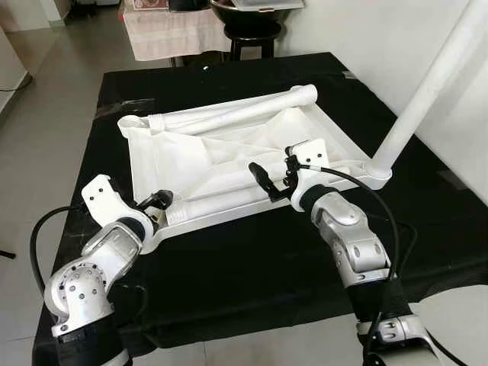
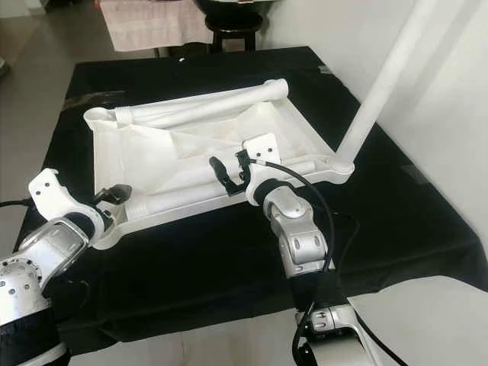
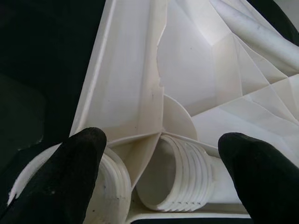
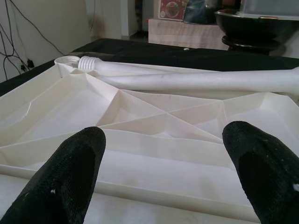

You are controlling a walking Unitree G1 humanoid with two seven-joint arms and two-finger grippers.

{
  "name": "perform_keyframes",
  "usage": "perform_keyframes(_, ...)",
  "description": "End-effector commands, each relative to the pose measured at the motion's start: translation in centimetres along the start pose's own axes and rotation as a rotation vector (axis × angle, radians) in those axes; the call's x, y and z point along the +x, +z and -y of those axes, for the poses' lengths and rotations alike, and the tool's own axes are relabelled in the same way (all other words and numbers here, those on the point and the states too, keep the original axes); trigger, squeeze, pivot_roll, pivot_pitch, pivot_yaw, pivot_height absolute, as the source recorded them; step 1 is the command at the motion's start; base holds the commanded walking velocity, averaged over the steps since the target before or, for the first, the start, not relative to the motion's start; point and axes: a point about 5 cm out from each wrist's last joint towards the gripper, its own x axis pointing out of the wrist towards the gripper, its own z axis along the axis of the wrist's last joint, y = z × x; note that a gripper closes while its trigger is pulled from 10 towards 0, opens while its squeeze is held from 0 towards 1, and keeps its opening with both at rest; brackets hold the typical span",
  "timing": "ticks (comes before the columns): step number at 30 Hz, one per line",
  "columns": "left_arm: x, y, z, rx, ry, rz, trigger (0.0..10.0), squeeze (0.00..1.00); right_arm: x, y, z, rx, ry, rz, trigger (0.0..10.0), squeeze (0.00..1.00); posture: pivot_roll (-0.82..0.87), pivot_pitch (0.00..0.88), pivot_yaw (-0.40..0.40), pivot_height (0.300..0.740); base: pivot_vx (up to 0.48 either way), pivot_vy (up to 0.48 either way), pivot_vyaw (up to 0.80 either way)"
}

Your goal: Building children table

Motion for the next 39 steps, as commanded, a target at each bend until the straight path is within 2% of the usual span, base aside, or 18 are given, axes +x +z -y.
perform_keyframes(1,0.2,-1.5,0.1,-0.027,-0.048,-0.077,10.0,0.00,0.1,-0.2,-0.1,0.010,0.008,-0.015,10.0,0.00,-0.19,0.128,-0.012,0.740,0.000,0.000,0.00)
perform_keyframes(5,0.3,-1.7,0.6,-0.052,-0.089,-0.089,10.0,0.00,0.0,-0.2,-0.1,0.009,0.008,-0.014,10.0,0.00,-0.19,0.127,-0.012,0.740,0.000,0.000,0.00)
perform_keyframes(7,0.2,-1.7,1.4,-0.066,-0.149,-0.096,10.0,0.00,0.1,-0.2,-0.2,0.009,0.010,-0.012,10.0,0.00,-0.19,0.125,-0.010,0.740,0.000,0.000,0.00)
perform_keyframes(13,0.1,-1.6,2.0,-0.058,-0.207,-0.108,10.0,0.00,0.1,-0.2,-0.3,0.011,0.012,-0.012,10.0,0.00,-0.19,0.124,-0.009,0.740,0.000,0.000,0.00)
perform_keyframes(19,0.2,-1.5,1.9,-0.067,-0.220,-0.111,10.0,0.00,0.1,-0.1,-0.3,0.011,0.012,-0.011,10.0,0.00,-0.19,0.129,-0.008,0.740,0.000,0.000,0.00)
perform_keyframes(26,1.4,-0.9,0.3,-0.110,-0.202,-0.120,10.0,0.00,0.0,0.0,0.0,0.009,0.002,-0.008,10.0,0.00,-0.19,0.134,-0.010,0.740,0.000,0.000,0.00)
perform_keyframes(34,2.2,-0.9,0.3,-0.144,-0.225,-0.146,10.0,0.00,0.0,0.1,0.1,0.007,0.001,-0.006,10.0,0.00,-0.20,0.138,-0.013,0.740,0.000,0.000,0.00)
perform_keyframes(37,2.8,-1.0,0.8,-0.196,-0.281,-0.191,10.0,0.00,0.0,0.2,0.0,0.005,0.004,-0.004,10.0,0.00,-0.20,0.140,-0.015,0.740,0.000,0.000,0.00)
perform_keyframes(39,2.8,-1.0,0.8,-0.196,-0.281,-0.191,10.0,0.00,0.0,0.2,0.0,0.005,0.004,-0.004,10.0,0.00,-0.20,0.140,-0.015,0.740,0.000,0.000,0.00)
